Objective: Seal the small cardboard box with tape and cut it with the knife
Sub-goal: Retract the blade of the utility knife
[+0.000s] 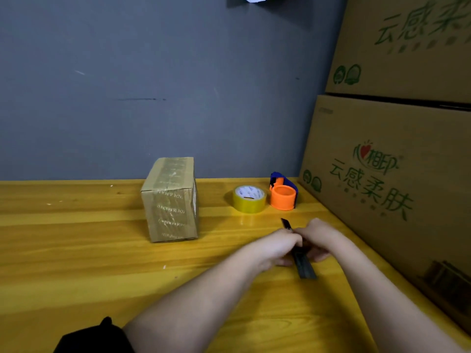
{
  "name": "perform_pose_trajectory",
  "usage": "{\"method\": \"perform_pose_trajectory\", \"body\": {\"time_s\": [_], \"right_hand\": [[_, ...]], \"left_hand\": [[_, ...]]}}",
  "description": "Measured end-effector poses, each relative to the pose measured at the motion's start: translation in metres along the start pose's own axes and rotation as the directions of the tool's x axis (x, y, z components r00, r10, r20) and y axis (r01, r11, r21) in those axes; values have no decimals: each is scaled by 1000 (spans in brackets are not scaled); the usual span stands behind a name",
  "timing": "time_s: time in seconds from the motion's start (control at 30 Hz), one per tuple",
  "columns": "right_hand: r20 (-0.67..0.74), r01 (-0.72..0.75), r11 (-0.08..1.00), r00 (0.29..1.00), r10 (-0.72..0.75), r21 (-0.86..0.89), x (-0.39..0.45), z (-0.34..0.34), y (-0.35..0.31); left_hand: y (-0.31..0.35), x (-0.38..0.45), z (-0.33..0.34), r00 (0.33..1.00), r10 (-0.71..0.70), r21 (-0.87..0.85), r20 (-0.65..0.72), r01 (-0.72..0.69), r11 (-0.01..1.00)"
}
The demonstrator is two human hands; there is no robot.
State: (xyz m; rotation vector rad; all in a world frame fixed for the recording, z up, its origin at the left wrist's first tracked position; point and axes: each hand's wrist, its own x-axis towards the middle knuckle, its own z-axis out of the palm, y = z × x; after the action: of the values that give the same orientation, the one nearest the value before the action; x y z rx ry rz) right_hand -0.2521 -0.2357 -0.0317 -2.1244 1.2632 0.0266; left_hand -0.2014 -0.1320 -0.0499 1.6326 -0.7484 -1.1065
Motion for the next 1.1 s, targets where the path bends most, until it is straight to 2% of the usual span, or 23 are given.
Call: {"method": "perform_pose_trajectory", "body": {"time_s": [0.13,0.23,0.43,0.5,0.63,0.73,0.83,1.0,1.1], "right_hand": [[82,-37,988,996,25,149,2,7,3],[107,-21,978,994,-1,205,2,13,4],[106,64,916,988,-115,396,-6,21,2],[83,94,841,983,-163,533,-8,25,1],[-23,173,609,969,-246,774,-15,36,-14],[-92,290,519,923,-373,804,-24,49,-40],[-165,370,445,886,-434,816,-32,69,-69],[-264,494,348,803,-535,797,-30,101,-87],[-224,467,295,773,-593,833,-31,107,-85]], "left_hand": [[2,-5,-7,997,-68,-233,-39,58,971],[0,-8,-13,997,-58,-256,-51,43,966],[-6,-16,-19,994,51,-334,-96,-80,939],[-9,-16,-25,985,91,-331,-149,-136,934],[-16,-21,-50,945,169,-306,-279,-255,917],[-26,-25,-74,964,128,-322,-231,-200,926],[-35,-33,-95,979,120,-298,-162,-164,940],[-49,-40,-121,949,141,-151,-282,-189,970],[-53,-42,-125,939,187,-151,-288,-237,960]]}}
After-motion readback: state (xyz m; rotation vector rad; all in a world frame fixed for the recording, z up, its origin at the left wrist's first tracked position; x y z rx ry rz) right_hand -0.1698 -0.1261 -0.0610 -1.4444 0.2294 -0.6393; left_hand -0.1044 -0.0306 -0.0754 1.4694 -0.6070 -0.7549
